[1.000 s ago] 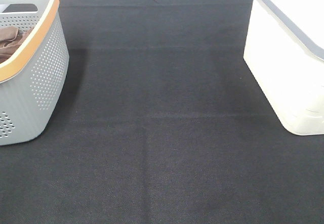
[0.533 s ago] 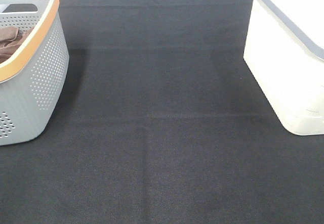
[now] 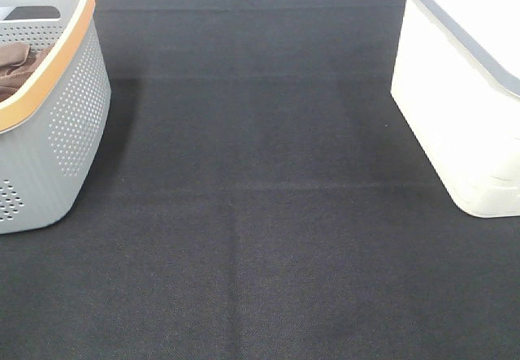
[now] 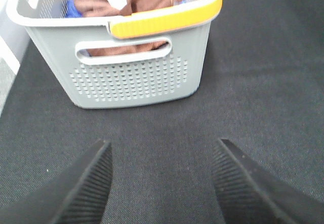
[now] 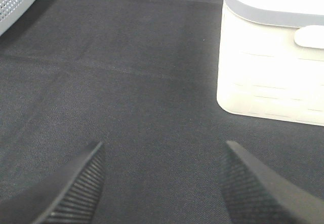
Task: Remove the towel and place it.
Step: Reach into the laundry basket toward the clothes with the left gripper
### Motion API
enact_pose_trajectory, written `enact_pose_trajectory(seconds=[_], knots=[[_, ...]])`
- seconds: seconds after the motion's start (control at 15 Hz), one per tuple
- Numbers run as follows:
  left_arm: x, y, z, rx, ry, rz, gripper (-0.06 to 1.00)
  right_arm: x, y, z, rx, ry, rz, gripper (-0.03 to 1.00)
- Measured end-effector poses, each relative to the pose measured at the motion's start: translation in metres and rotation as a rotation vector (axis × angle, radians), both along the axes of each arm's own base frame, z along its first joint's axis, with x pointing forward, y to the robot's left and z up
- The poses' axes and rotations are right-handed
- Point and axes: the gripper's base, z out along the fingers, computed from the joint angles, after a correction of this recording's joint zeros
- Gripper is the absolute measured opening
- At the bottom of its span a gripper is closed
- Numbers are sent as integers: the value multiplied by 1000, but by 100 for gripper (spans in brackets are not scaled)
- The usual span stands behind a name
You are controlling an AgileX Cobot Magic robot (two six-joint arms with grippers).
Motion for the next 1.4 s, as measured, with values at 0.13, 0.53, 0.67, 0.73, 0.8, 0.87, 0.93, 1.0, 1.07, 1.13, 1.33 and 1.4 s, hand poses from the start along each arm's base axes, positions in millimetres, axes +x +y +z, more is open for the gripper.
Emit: enact_pose_trajectory(seconds=[0.13,0.53,0.67,0.73,0.8,0.87,0.93,1.0,1.07,1.13,1.33,1.4], knots=[[13,1,15,-1,-82,9,57,0,0,0,0,0,0,62],[108,10,69,-79,-258,82,57,0,0,0,1,0,1,62],[150,13,83,-80,-178,87,57,0,0,0,1,0,1,62],[183,15,93,-81,-104,89,57,0,0,0,1,0,1,62],[206,16,92,-84,-32,95,57,0,0,0,1,0,1,62],[226,18,91,-82,37,105,57,0,0,0,1,0,1,62],[247,20,90,-71,108,121,57,0,0,0,1,0,1,62],[264,24,88,-54,169,140,57,0,0,0,1,0,1,62],[283,28,80,-30,240,164,57,0,0,0,1,0,1,62],[299,31,72,-11,299,184,57,0,0,0,1,0,1,62],[347,38,43,43,469,211,58,0,0,0,1,0,1,62],[366,43,33,83,533,226,60,0,0,0,1,0,1,62]])
